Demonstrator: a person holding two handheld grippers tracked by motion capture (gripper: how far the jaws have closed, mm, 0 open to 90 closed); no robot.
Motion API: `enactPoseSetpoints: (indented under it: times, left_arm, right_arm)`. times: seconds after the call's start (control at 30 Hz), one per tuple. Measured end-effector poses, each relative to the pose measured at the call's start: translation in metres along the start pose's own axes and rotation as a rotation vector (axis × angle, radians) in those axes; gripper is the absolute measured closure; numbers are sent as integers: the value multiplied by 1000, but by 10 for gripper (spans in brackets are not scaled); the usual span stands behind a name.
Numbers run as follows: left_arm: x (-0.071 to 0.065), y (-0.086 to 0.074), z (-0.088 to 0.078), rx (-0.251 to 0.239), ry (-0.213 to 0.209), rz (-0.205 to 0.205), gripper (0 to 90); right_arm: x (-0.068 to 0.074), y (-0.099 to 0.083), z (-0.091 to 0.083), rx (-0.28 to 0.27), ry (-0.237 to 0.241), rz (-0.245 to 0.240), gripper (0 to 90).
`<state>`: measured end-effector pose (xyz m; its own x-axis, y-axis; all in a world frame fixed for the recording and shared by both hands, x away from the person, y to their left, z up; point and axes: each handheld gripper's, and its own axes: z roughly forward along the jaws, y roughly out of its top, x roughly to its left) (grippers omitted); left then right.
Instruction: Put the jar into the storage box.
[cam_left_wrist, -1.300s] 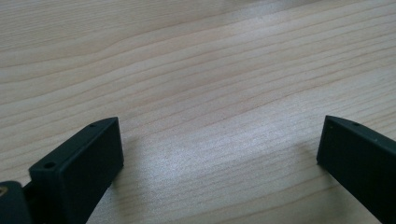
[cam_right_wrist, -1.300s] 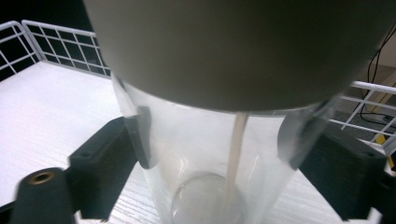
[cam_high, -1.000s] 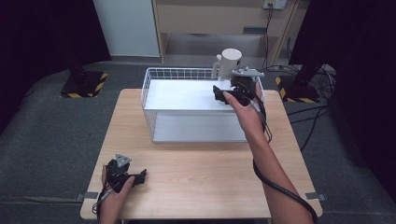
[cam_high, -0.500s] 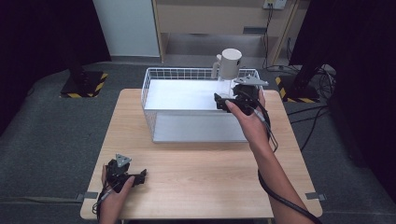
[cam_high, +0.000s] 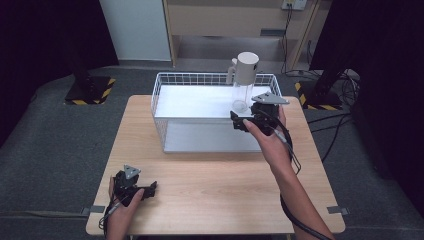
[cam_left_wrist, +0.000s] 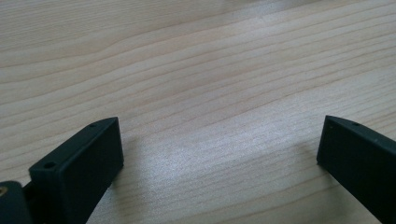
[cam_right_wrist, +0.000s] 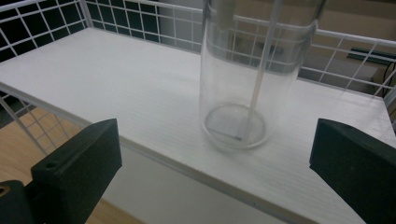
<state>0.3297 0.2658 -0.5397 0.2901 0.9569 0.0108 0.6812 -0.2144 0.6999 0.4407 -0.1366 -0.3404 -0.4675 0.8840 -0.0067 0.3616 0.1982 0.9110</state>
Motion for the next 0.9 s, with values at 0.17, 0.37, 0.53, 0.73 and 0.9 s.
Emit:
enactPoseSetpoints:
  times: [0.17, 0.37, 0.53, 0.73, 0.9]
  left_arm:
    - [0, 0, 0, 0, 0, 1, 0]
    - [0, 0, 0, 0, 0, 1, 0]
    - [0, 0, 0, 0, 0, 0, 0]
    - [0, 0, 0, 0, 0, 0, 0]
    - [0, 0, 0, 0, 0, 0, 0]
  right_arm:
    - [3, -9, -4, 12, 6, -13, 22]
    - [5, -22, -8, 31, 9, -29, 21]
    - [6, -33, -13, 43, 19, -30, 21]
    - [6, -33, -13, 43, 19, -29, 21]
    - [6, -55, -21, 69, 28, -6, 22]
